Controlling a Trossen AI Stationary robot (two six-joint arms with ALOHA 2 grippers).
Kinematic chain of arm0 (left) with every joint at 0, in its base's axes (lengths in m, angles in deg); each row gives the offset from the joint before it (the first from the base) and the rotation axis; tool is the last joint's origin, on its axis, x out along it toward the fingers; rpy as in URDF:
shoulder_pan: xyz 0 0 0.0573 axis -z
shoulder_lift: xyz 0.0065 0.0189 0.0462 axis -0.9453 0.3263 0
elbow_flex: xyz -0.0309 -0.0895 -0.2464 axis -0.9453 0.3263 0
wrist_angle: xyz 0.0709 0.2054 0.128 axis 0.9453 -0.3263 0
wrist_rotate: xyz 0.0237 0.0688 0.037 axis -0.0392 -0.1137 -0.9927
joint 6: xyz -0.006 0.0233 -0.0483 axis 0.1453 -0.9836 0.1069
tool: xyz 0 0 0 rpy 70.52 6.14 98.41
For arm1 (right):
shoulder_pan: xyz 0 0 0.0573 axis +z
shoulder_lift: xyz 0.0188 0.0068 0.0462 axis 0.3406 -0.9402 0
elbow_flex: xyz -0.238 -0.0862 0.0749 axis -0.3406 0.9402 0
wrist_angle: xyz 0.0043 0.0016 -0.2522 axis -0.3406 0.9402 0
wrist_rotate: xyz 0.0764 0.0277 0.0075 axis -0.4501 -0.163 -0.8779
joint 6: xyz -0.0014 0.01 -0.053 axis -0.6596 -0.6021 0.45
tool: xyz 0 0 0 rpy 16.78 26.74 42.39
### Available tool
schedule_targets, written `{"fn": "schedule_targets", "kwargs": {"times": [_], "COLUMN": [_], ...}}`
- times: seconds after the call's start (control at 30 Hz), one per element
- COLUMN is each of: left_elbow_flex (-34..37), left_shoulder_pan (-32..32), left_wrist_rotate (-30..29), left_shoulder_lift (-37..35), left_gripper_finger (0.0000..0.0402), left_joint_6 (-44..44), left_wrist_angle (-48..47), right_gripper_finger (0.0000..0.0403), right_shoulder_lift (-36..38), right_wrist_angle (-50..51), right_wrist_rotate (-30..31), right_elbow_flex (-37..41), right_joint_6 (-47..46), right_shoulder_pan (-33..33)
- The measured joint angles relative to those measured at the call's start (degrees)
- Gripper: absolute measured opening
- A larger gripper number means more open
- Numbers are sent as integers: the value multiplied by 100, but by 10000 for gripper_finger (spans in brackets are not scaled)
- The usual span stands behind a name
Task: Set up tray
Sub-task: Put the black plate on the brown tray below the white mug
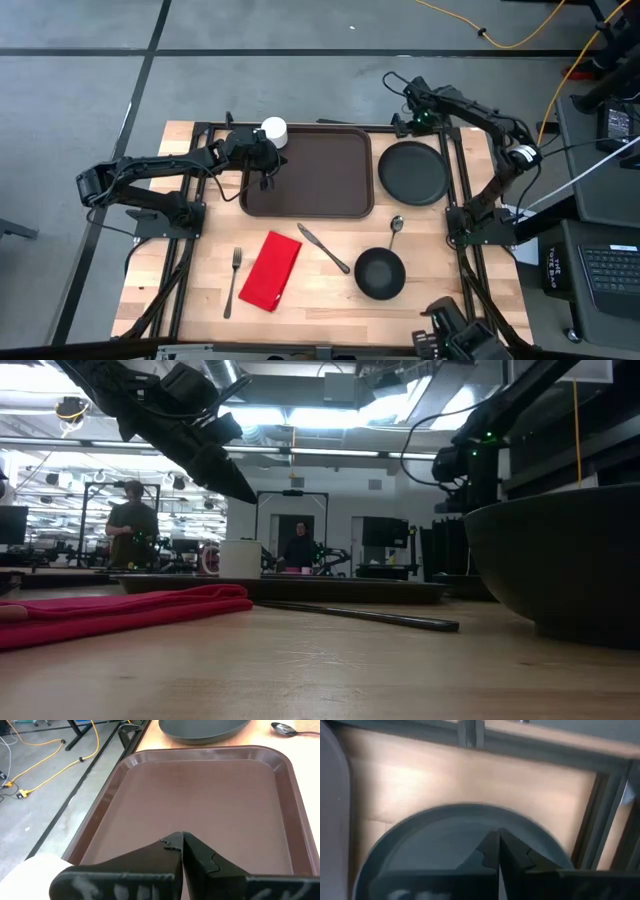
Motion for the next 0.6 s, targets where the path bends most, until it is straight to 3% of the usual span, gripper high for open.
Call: {"fn": "schedule_targets", "kwargs": {"times": [0.33, 0.6], "left_elbow_flex": [-2, -2], "left_shoulder_pan": [15, 15], "left_wrist_rotate": [2, 2], "left_shoulder_lift": [0, 0], "left_gripper_finger": [3, 3], "left_joint_6": [148, 148], "left_wrist_angle": [0, 5], "right_gripper_finger": [52, 100], "right_shoulder_lift": [-664, -1105], "right_wrist_angle": [721, 1040], "right_wrist_rotate": [-8, -6], "right_elbow_flex": [-879, -969], "right_joint_6": [1349, 2093], "right_shoulder_pan": [-87, -87]}}
